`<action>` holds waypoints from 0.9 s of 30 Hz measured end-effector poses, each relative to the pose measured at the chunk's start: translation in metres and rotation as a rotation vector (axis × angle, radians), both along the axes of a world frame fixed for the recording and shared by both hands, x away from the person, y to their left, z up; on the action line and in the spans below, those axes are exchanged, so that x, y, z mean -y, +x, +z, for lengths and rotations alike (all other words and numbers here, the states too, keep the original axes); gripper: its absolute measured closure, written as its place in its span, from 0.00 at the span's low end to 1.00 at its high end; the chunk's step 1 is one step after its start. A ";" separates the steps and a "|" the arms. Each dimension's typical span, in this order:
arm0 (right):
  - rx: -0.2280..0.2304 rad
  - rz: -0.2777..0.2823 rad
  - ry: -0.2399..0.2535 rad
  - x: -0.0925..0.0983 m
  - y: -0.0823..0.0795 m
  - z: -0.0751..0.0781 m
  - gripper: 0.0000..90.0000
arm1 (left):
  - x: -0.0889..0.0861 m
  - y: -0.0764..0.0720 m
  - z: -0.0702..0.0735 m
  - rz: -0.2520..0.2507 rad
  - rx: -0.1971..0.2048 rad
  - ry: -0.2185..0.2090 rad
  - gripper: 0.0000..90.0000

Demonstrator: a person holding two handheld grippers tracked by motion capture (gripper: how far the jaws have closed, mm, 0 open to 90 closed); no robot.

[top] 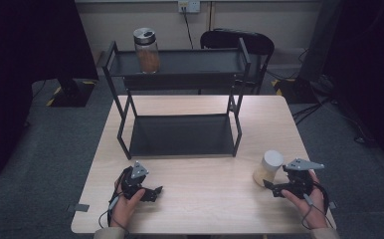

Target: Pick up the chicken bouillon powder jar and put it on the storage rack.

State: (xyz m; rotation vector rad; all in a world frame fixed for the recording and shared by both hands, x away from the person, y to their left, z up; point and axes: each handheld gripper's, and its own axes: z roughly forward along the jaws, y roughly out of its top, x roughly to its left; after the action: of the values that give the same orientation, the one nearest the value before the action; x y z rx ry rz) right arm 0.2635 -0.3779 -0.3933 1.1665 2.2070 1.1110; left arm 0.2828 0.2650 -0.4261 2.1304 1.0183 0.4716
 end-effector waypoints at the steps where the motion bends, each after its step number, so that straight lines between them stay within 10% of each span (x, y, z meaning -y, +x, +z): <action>1: -0.001 -0.002 0.006 -0.002 0.002 0.001 0.03 | 0.000 0.000 0.000 0.000 0.000 0.000 0.00; 17: 0.059 0.059 0.121 -0.004 0.028 0.003 0.37 | 0.000 0.000 0.000 0.000 0.000 0.000 0.00; 27: 0.064 0.095 0.044 -0.018 0.034 0.018 0.39 | 0.000 0.000 0.000 0.000 0.000 0.000 0.00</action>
State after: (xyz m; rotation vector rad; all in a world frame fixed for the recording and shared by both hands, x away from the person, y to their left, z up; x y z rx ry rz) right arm 0.2974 -0.3595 -0.3753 1.0382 2.2191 1.2239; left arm 0.2828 0.2651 -0.4261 2.1304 1.0184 0.4711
